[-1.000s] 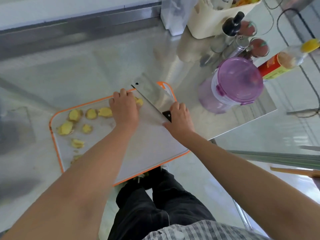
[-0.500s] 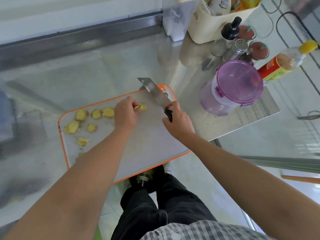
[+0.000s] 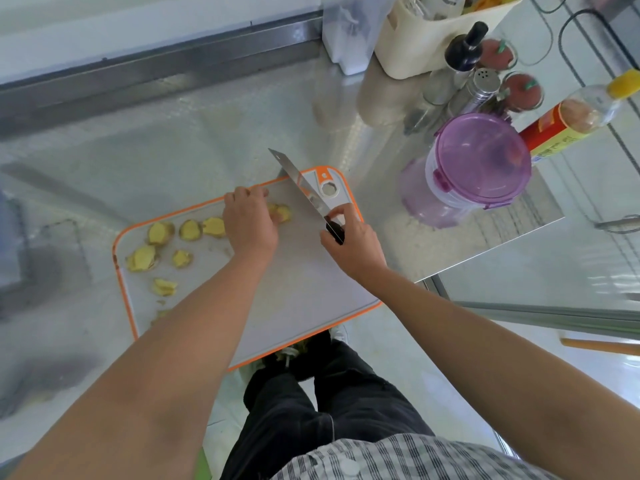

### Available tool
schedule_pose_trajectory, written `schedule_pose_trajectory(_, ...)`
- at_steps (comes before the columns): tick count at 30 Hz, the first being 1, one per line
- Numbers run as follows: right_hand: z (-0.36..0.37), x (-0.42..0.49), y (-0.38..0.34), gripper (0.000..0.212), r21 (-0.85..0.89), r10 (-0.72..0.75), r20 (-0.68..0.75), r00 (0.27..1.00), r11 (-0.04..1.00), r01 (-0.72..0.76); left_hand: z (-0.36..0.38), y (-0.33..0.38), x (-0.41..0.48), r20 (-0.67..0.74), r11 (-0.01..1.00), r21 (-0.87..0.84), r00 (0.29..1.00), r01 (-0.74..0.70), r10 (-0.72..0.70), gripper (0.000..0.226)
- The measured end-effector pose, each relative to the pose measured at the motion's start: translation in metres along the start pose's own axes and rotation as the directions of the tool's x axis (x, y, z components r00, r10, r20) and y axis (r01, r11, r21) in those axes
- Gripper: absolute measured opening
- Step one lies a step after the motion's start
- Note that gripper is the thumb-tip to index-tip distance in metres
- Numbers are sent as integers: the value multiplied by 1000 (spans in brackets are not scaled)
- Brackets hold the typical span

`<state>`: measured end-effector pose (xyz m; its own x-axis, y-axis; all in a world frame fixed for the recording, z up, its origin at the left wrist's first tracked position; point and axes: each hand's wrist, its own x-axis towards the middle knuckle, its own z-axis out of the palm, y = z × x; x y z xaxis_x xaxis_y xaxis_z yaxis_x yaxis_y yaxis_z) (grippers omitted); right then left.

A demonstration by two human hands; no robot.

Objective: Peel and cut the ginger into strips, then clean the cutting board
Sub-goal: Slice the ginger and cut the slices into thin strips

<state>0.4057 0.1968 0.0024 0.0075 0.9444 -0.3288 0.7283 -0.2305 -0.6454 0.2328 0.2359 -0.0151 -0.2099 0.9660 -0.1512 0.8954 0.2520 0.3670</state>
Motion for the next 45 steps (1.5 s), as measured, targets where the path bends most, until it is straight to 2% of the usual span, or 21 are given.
schedule_pose_trajectory(7, 3, 4, 3, 19, -24, -1, 16, 1000, 1000, 1, 3, -1, -2, 32, 978, 113, 985, -174, 172, 24)
schedule_pose_trajectory(11, 4, 3, 3, 19, 3, 0, 28, 1000, 1000, 0, 1, 0, 3, 60, 968, 157, 980, -196, 189, 27)
schedule_pose_trajectory(13, 4, 3, 2, 18, 12, 6, 15, 1000, 1000, -6, 1, 1, 4, 76, 973, 121, 979, -196, 188, 26)
schedule_pose_trajectory(17, 1, 0, 2, 15, -6, 8, -35, 999, 1000, -9, -5, 3, -5, 99, 974, -219, 991, -63, 86, 20)
schedule_pose_trajectory(20, 1, -5, 0, 13, 5, 11, -21, 1000, 1000, -11, -9, 3, -21, 130, 937, -348, 991, 10, 37, 19)
schedule_pose_trajectory(24, 2, -17, -4, 5, -9, -45, 41, 998, 999, 45, -7, -3, -48, 252, 920, -365, 966, 146, -53, 21)
schedule_pose_trajectory(27, 3, -29, -4, 9, -128, -109, 58, 992, 985, 116, 0, -12, -71, 269, 883, -405, 954, 235, -130, 23)
schedule_pose_trajectory(31, 6, -45, 0, 14, -267, -149, 80, 986, 949, 165, 11, -24, -98, 154, 888, -393, 969, 239, -193, 26)
schedule_pose_trajectory(36, 8, -62, 1, 17, -354, -175, 100, 979, 914, 199, 10, -30, -111, 55, 886, -376, 961, 273, -272, 48)
schedule_pose_trajectory(40, 10, -67, 5, 19, -377, -232, 94, 968, 892, 250, 9, -30, -114, 89, 843, -412, 935, 347, -342, 29)
schedule_pose_trajectory(45, 12, -68, 4, 18, -393, -275, 112, 955, 870, 297, 17, -17, -113, 43, 843, -444, 947, 303, -317, 19)
